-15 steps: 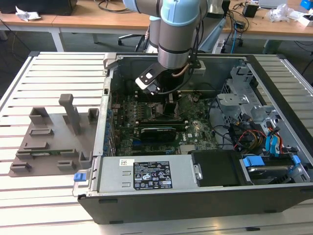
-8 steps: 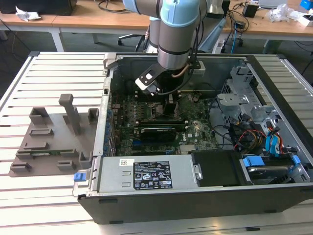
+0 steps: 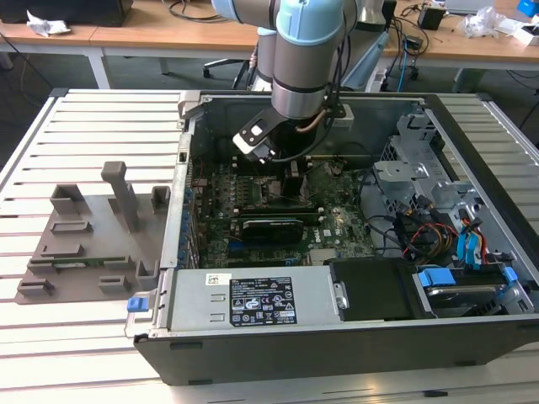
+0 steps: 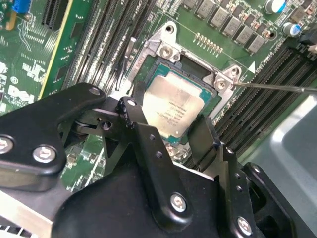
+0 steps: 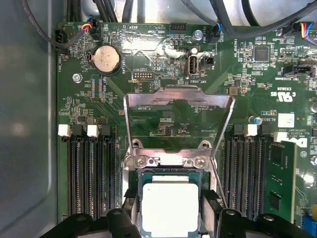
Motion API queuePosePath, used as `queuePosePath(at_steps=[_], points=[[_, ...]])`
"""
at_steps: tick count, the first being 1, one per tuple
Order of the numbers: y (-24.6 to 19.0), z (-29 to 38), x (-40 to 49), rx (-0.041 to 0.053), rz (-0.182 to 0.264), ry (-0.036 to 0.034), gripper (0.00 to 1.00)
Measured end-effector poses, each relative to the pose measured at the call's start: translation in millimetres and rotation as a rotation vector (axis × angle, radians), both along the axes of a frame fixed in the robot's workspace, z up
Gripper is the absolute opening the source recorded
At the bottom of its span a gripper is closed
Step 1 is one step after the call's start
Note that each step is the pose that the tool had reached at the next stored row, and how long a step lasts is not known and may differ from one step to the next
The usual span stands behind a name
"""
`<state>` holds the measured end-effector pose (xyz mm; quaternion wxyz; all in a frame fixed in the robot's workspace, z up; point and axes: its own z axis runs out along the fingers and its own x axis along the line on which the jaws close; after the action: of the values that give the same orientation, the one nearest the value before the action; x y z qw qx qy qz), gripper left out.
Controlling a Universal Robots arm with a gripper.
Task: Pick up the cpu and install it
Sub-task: 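Place the cpu into insertion slot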
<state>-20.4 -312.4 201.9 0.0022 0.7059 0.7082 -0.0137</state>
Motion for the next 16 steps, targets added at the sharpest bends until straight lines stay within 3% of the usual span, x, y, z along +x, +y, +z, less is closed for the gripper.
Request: queuePosePath(at_steps=[3,5,6,7,11,12,15,16], points=[[0.7,10.6,0.0,-0.0001,0.000,0.0000,0.62],[0.7,12.5,0.0,-0.0002,0.000,0.0001,0.62],[0.8,12.6,0.1,0.0001,0.000,0.0000,0.54],[0.8,12.6,0.1,0.0002,0.000,-0.0001,0.54],[0.8,12.0,-0.7,-0.0068,0.000,0.0000,0.29],[0.7,11.3,-1.5,-0.0091,0.000,0.0000,0.29],[0.7,7.6,-5.9,-0.0151,0.000,0.0000,0.11],[0.7,6.9,-6.8,-0.0159,0.000,0.0000,0.11]])
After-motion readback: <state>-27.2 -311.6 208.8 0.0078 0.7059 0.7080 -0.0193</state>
